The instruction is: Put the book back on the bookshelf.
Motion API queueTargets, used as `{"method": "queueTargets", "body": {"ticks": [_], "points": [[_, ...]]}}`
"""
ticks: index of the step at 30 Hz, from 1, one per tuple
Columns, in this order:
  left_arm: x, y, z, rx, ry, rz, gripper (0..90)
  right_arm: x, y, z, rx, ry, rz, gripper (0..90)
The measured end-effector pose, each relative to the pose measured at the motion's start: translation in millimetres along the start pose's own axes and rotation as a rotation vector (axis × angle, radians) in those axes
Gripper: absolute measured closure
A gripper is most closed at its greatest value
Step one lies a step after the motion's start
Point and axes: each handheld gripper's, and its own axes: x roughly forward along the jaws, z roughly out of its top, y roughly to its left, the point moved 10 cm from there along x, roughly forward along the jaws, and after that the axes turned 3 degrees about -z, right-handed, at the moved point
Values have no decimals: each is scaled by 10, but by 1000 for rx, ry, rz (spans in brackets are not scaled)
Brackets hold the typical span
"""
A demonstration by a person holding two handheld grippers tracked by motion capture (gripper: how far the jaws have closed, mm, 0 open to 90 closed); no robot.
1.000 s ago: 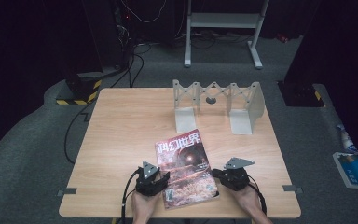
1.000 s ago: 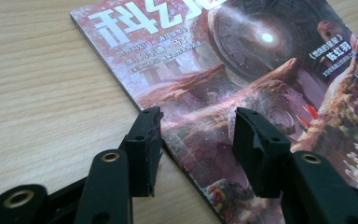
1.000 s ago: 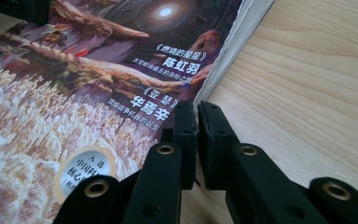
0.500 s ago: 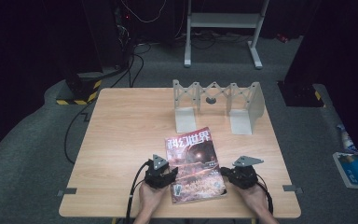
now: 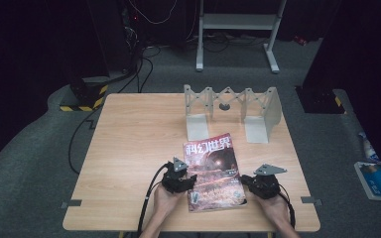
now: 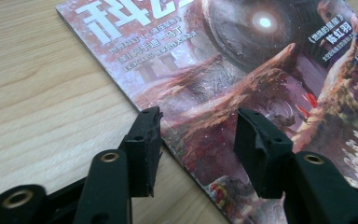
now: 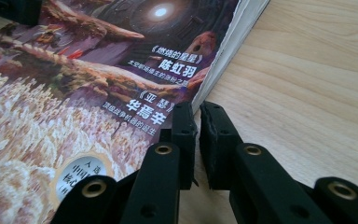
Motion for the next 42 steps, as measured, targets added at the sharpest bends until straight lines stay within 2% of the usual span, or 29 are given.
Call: {"method": "queueTargets", "body": {"ticks": [2,6,9,13,16,17,20,22,23,26,29,30,31,32,33,37,42], "points": [[28,-12,30,7,16,-3,481,3,-30,4,4,-7,-5,833],[105,-22,103,-24,-15,-32,481,-16,-102,-8,23,-9,-13,833],[129,-35,123,-28,-22,-39,487,-36,-148,-24,39,-12,-18,834],[164,-72,155,2,5,-36,482,-58,-194,-40,56,-13,-29,835],[182,-85,173,-4,4,-51,483,-74,-199,-53,66,-11,-32,837],[189,-98,178,-20,-3,-69,483,-91,-194,-69,69,-6,-29,841],[197,-121,185,-28,-8,-88,481,-133,-187,-104,72,2,-18,838],[195,-127,182,-24,-6,-97,477,-167,-189,-134,78,4,-3,815],[193,-136,182,-36,-6,-105,477,-181,-182,-145,94,9,6,788],[195,-138,185,-43,-10,-104,469,-196,-201,-153,106,3,21,741],[212,-124,192,-33,-20,-81,454,-211,-231,-144,129,4,38,687],[215,-92,208,-12,-35,-38,454,-214,-240,-134,126,1,36,678],[215,-92,208,-12,-35,-38,453,-214,-240,-134,126,1,36,678],[217,-67,217,-8,-40,-19,453,-218,-242,-123,133,0,33,670],[227,-23,233,-26,-53,-2,451,-222,-257,-90,126,-8,33,663],[270,45,254,-58,-73,-6,456,-225,-257,-21,135,-10,37,655],[322,40,273,-58,-92,-27,455,-211,-296,55,141,-9,23,615]]}}
